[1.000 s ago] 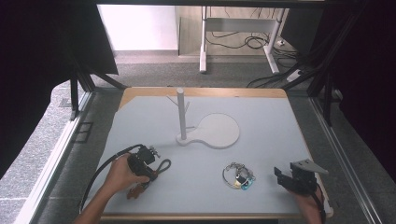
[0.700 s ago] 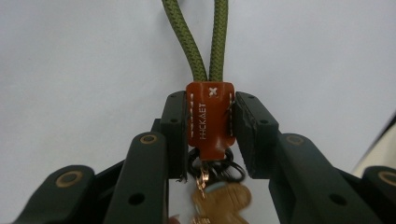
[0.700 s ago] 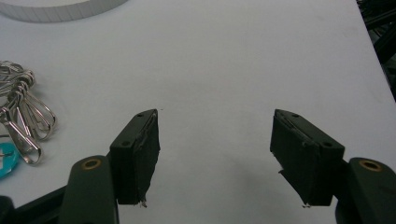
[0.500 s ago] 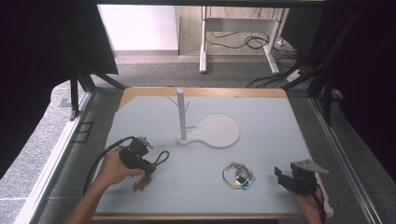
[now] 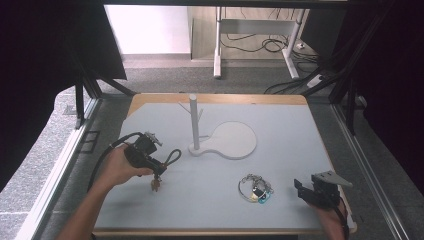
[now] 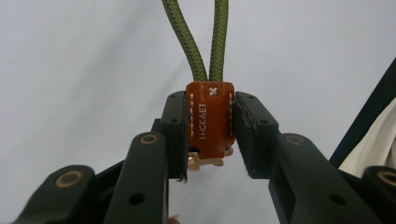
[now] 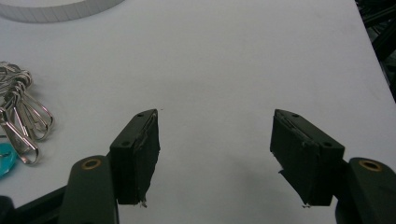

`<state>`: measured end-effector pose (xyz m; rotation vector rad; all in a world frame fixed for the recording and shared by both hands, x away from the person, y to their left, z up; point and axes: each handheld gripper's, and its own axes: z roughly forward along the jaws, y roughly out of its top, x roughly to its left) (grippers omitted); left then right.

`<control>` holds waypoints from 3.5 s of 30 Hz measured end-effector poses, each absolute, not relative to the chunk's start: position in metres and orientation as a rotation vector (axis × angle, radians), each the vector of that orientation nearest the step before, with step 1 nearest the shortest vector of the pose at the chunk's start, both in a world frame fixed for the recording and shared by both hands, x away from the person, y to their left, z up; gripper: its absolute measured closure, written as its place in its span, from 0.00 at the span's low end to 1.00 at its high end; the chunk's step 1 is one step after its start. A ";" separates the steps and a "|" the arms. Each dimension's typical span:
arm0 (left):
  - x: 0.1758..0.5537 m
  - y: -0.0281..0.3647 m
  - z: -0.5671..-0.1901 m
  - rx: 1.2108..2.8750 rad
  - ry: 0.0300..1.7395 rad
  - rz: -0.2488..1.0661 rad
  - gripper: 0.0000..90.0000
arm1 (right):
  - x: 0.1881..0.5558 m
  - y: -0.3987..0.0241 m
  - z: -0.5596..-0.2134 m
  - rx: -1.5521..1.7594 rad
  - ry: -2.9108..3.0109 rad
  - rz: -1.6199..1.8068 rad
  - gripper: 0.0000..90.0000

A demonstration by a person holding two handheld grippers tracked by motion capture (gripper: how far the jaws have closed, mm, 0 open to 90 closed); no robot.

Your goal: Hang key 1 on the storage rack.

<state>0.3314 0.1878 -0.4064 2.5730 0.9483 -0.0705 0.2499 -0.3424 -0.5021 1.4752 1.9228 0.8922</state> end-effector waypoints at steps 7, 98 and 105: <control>0.339 0.190 -0.392 2.557 0.949 -0.070 0.74 | 0.250 -0.343 -0.502 1.480 1.918 0.896 0.37; 0.420 0.210 -0.303 2.303 1.014 -0.098 0.74 | 0.250 -0.350 -0.505 1.524 1.924 0.868 0.37; 0.421 0.203 -0.306 2.320 1.003 -0.104 0.74 | 0.250 -0.350 -0.505 1.524 1.921 0.866 0.37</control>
